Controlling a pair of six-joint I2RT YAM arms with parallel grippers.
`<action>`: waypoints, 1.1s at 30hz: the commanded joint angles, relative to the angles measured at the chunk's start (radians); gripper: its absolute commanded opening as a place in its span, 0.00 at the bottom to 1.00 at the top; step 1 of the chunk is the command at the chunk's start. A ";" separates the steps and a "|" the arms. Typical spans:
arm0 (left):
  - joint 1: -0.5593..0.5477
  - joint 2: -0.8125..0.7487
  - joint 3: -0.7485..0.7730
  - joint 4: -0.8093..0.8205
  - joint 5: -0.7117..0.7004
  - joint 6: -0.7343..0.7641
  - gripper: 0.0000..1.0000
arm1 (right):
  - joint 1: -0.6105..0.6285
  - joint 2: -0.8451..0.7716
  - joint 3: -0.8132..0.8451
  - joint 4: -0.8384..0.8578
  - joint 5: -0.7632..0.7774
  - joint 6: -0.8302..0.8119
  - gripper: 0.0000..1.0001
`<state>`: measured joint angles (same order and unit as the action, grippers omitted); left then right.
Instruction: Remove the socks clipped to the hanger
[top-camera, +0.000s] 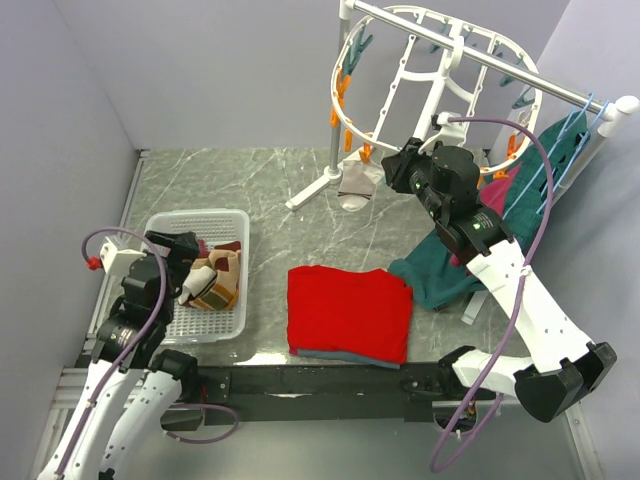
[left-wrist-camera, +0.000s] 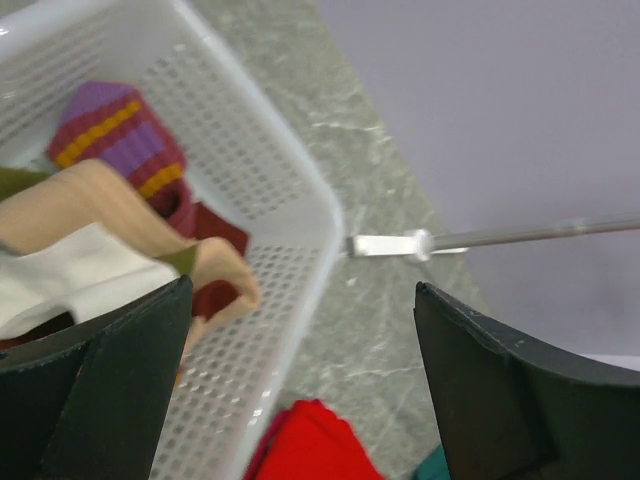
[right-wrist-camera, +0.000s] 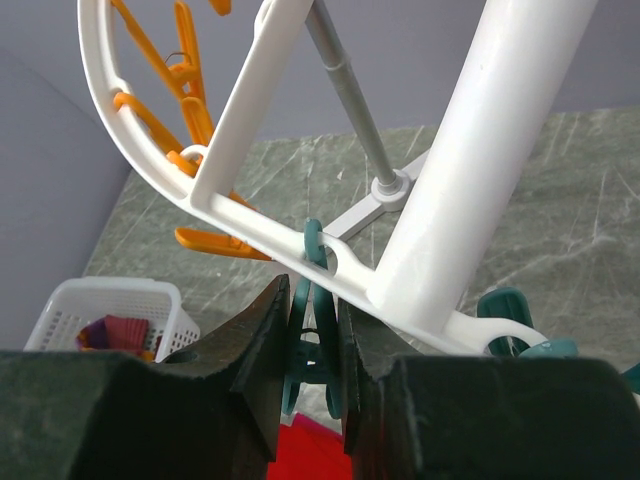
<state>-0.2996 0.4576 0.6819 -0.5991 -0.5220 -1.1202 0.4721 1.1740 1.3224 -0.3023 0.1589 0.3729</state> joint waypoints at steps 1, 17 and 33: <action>0.005 -0.007 -0.008 0.247 0.088 0.049 0.96 | 0.005 -0.013 0.001 -0.072 -0.065 0.000 0.00; -0.157 0.699 -0.025 1.528 0.963 0.314 0.93 | 0.005 -0.051 -0.009 -0.106 -0.216 -0.012 0.02; -0.277 0.996 0.215 1.527 1.223 0.939 0.99 | 0.005 -0.102 -0.035 -0.120 -0.262 -0.015 0.03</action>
<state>-0.6003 1.3560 0.7380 0.9928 0.5320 -0.3141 0.4641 1.0863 1.3128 -0.3290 0.0021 0.3691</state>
